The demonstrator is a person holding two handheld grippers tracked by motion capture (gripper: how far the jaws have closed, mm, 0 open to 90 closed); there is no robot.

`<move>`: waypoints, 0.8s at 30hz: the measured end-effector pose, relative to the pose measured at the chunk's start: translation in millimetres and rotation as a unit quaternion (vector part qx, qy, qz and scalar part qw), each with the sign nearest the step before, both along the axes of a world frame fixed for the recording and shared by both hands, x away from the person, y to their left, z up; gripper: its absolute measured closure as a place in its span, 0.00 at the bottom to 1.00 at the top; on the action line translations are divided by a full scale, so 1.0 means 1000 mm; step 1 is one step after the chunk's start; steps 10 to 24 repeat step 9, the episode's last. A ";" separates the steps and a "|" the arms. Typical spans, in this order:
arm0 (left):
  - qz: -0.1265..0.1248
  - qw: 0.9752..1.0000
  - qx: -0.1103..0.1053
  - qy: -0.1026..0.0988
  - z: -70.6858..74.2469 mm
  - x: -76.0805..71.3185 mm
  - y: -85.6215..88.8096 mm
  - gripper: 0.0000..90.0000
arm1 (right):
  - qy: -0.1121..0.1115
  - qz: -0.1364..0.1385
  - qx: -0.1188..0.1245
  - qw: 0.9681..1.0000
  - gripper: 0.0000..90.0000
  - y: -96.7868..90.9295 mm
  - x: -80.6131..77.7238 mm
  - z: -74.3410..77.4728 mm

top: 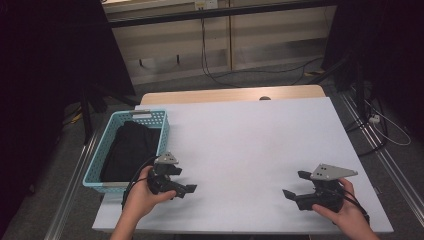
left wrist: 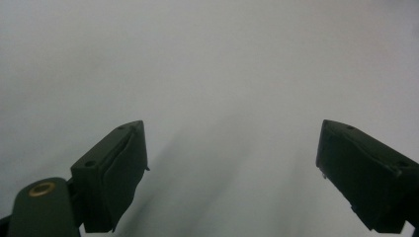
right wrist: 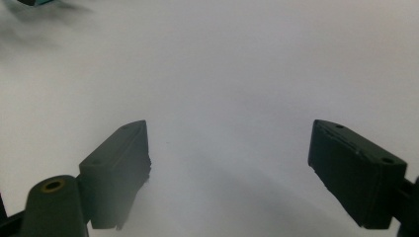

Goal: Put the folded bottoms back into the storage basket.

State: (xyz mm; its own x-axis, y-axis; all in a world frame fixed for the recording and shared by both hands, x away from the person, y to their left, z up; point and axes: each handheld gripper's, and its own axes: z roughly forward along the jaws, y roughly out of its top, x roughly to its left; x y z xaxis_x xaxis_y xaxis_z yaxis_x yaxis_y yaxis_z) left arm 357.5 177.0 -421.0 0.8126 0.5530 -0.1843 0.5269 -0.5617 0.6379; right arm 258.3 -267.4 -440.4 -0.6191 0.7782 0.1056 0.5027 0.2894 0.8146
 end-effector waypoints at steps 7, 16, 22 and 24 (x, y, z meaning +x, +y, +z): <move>-0.003 1.000 0.000 -0.001 -0.001 0.000 -0.004 0.13 | 0.003 -0.003 -0.003 1.000 0.17 -0.001 0.000 -0.003; -0.004 1.000 -0.001 -0.003 0.000 0.001 -0.005 0.13 | 0.002 -0.003 -0.006 1.000 0.17 -0.001 0.000 -0.004; -0.004 1.000 -0.001 -0.003 0.000 0.001 -0.005 0.13 | 0.002 -0.003 -0.006 1.000 0.17 -0.001 0.000 -0.004; -0.004 1.000 -0.001 -0.003 0.000 0.001 -0.005 0.13 | 0.002 -0.003 -0.006 1.000 0.17 -0.001 0.000 -0.004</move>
